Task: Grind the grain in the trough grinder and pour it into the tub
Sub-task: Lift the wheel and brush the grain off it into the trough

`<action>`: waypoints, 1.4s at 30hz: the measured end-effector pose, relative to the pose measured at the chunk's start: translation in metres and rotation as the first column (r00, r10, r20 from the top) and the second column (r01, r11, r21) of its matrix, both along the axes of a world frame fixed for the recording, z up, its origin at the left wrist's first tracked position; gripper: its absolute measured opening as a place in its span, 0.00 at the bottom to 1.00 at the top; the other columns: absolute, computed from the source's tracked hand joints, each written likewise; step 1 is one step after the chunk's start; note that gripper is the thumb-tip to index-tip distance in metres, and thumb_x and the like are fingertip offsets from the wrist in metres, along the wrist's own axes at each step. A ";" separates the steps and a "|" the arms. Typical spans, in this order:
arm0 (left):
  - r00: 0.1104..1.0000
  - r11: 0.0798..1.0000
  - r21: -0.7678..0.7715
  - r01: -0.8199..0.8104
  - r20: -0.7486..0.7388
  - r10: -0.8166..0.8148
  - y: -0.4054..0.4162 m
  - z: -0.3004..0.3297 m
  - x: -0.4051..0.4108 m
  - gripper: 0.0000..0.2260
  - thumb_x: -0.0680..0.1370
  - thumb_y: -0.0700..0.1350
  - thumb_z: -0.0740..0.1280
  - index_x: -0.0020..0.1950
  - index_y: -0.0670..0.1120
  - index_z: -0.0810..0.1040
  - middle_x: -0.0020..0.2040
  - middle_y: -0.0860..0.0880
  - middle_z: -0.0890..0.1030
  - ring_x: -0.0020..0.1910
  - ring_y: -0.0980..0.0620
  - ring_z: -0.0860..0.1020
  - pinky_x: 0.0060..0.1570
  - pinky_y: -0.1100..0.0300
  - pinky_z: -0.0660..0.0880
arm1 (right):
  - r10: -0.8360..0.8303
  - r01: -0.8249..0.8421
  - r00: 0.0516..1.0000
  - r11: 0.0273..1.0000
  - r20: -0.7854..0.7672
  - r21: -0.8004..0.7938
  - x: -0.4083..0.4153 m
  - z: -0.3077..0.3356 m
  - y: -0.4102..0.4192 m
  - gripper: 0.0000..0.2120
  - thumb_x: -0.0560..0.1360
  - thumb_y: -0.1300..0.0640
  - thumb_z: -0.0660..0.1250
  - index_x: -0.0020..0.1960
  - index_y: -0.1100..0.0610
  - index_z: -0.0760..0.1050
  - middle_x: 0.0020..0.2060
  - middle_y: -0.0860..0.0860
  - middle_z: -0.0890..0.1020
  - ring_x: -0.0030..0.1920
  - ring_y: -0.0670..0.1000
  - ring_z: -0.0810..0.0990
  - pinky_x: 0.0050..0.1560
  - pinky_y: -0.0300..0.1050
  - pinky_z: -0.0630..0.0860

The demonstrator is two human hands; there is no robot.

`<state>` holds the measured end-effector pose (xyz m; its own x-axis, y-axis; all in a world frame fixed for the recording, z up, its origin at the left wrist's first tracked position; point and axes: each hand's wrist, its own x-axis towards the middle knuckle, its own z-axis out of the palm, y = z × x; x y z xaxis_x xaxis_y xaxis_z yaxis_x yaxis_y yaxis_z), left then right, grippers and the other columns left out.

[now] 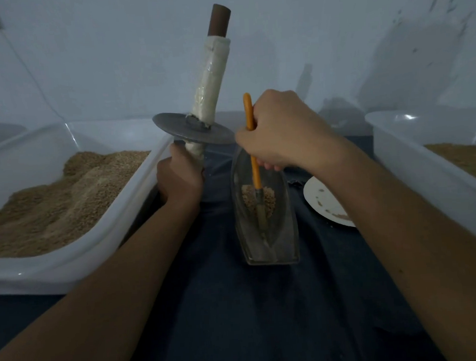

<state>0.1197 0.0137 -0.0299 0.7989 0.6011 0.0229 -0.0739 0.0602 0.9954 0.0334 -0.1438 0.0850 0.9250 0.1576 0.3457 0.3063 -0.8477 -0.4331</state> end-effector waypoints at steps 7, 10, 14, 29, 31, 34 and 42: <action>0.999 0.998 0.045 -0.036 0.016 0.035 -0.001 0.001 0.001 0.18 0.79 0.56 0.57 0.39 0.45 0.76 0.39 0.44 0.81 0.41 0.42 0.80 0.43 0.44 0.76 | 0.068 -0.070 0.993 0.997 -0.102 -0.020 -0.007 0.015 0.000 0.13 0.78 0.54 0.66 0.39 0.60 0.82 0.26 0.50 0.83 0.26 0.49 0.83 0.25 0.36 0.78; 1.000 0.999 -0.047 -0.007 0.030 0.008 -0.003 0.001 -0.001 0.21 0.71 0.60 0.55 0.37 0.46 0.78 0.35 0.43 0.80 0.40 0.41 0.80 0.41 0.45 0.72 | 0.070 -0.072 0.994 0.997 -0.081 -0.022 -0.007 0.007 0.005 0.13 0.78 0.54 0.66 0.39 0.61 0.80 0.26 0.51 0.83 0.24 0.49 0.82 0.25 0.38 0.78; 1.000 0.998 -0.060 0.008 0.029 -0.006 -0.004 0.002 -0.002 0.21 0.71 0.61 0.56 0.38 0.47 0.81 0.33 0.45 0.82 0.38 0.41 0.81 0.40 0.46 0.74 | 0.032 -0.032 0.999 0.999 -0.037 0.011 -0.001 -0.003 0.001 0.12 0.79 0.55 0.66 0.42 0.61 0.79 0.29 0.55 0.84 0.25 0.51 0.83 0.30 0.47 0.84; 1.000 0.999 -0.043 0.017 -0.019 -0.018 -0.003 0.004 -0.003 0.26 0.70 0.61 0.54 0.46 0.44 0.83 0.45 0.40 0.85 0.49 0.36 0.83 0.50 0.39 0.78 | 0.047 -0.050 0.994 0.998 -0.102 -0.027 0.002 -0.001 -0.001 0.13 0.79 0.55 0.65 0.40 0.62 0.81 0.27 0.51 0.83 0.24 0.49 0.83 0.26 0.38 0.79; 1.000 0.999 -0.031 0.015 -0.017 -0.016 -0.004 0.004 -0.005 0.25 0.70 0.62 0.54 0.45 0.45 0.83 0.45 0.41 0.85 0.49 0.36 0.83 0.51 0.38 0.79 | 0.027 -0.027 0.997 1.000 -0.066 -0.006 0.006 -0.006 -0.004 0.13 0.79 0.55 0.65 0.41 0.62 0.80 0.27 0.53 0.84 0.25 0.49 0.83 0.29 0.42 0.82; 1.000 0.999 -0.044 0.020 -0.003 -0.020 -0.005 0.005 -0.005 0.24 0.70 0.61 0.55 0.44 0.46 0.82 0.44 0.42 0.84 0.49 0.37 0.83 0.44 0.46 0.76 | 0.002 -0.002 1.000 0.999 -0.004 0.036 0.008 -0.004 -0.010 0.14 0.80 0.55 0.65 0.40 0.62 0.80 0.28 0.54 0.84 0.25 0.50 0.83 0.33 0.47 0.84; 1.000 0.999 0.046 0.009 -0.014 -0.008 -0.004 0.006 -0.006 0.24 0.76 0.59 0.55 0.51 0.42 0.81 0.50 0.39 0.84 0.48 0.38 0.82 0.49 0.43 0.79 | 0.091 -0.080 0.975 0.995 -0.203 0.061 -0.001 0.017 -0.010 0.13 0.78 0.58 0.64 0.41 0.63 0.82 0.27 0.53 0.84 0.27 0.50 0.84 0.25 0.38 0.77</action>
<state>0.1133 0.0098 -0.0244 0.8042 0.5931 0.0394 -0.0594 0.0144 0.9981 0.0322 -0.1542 0.1017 0.9610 0.2258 0.1599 0.2766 -0.7968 -0.5372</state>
